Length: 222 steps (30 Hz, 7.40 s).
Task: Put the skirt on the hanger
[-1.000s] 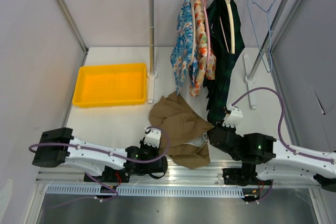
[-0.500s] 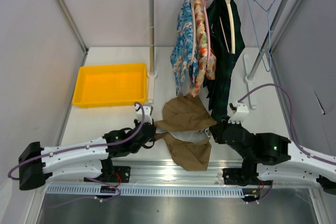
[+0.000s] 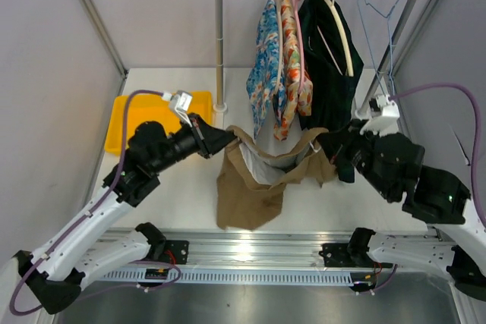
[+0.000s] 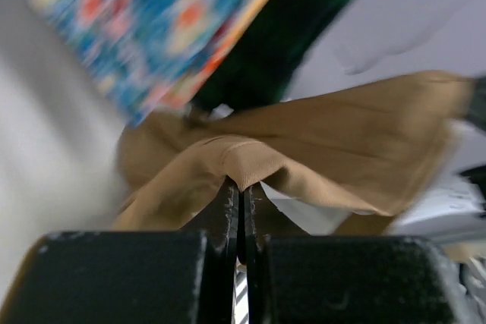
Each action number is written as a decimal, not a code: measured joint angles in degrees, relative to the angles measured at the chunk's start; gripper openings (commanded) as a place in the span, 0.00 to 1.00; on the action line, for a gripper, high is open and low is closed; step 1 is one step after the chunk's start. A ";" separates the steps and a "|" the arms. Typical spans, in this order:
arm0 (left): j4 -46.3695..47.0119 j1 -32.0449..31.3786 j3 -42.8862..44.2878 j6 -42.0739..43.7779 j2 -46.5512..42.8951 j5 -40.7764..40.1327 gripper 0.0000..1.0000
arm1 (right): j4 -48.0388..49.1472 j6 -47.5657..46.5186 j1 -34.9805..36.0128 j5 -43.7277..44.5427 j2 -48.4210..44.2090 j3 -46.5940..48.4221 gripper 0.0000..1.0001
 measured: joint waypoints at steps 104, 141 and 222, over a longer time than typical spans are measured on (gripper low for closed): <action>-12.00 -2.05 19.78 7.78 11.41 1.97 0.58 | -3.52 -13.92 -29.90 -1.75 20.09 39.60 0.70; -13.42 -2.05 16.37 9.31 6.29 3.45 0.59 | 6.78 -20.52 -70.14 -46.47 38.75 27.61 0.51; -16.74 -2.05 15.56 13.90 10.82 1.90 0.60 | 41.72 -30.40 -63.60 -29.88 49.40 28.39 0.00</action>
